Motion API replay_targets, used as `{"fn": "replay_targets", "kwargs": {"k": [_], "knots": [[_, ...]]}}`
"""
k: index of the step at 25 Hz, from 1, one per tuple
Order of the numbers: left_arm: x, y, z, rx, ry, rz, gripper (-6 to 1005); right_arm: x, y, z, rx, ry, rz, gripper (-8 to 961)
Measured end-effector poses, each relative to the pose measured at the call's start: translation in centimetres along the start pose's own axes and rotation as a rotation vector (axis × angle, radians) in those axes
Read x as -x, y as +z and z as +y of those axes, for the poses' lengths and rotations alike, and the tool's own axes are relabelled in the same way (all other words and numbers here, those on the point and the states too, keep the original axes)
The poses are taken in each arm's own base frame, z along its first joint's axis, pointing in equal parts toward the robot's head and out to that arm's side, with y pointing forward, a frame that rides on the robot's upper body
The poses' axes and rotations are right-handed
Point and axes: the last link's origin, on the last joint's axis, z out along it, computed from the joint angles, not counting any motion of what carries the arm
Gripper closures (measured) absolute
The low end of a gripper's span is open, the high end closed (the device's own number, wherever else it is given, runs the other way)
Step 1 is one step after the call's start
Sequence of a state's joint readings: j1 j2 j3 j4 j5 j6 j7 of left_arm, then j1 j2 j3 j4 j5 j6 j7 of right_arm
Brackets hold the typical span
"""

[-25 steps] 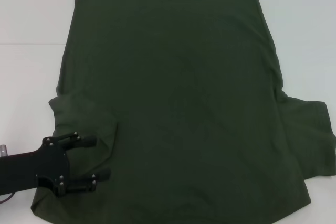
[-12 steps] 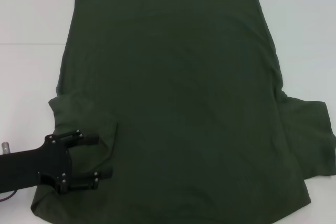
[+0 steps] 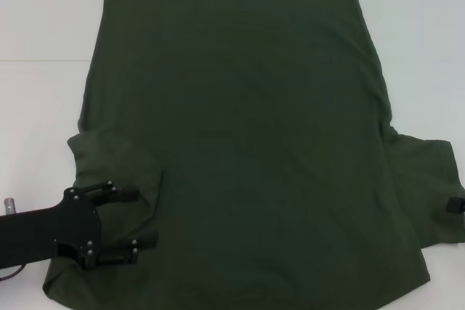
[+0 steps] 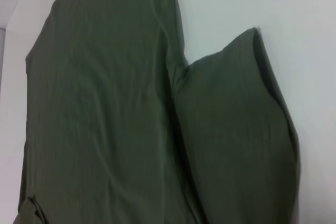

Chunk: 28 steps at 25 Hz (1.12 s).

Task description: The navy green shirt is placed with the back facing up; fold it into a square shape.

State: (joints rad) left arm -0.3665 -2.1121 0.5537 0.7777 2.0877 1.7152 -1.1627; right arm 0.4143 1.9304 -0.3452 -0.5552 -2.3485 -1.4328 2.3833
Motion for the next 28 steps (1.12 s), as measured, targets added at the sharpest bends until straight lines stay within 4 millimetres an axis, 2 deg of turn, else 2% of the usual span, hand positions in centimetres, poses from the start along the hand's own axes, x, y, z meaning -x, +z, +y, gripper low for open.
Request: {"fn": "replay_targets", "kwargs": {"k": [17,28], "knots": [[0.0,-0.3,0.3,0.002,-0.008,0.015,165,0.0,1.5,0.7,-0.015,-0.024,0.019,162],[0.0,-0.6,0.3,-0.008,-0.013,0.03,165,0.1,1.6,0.7,-0.026,-0.028,0.024,376]]}}
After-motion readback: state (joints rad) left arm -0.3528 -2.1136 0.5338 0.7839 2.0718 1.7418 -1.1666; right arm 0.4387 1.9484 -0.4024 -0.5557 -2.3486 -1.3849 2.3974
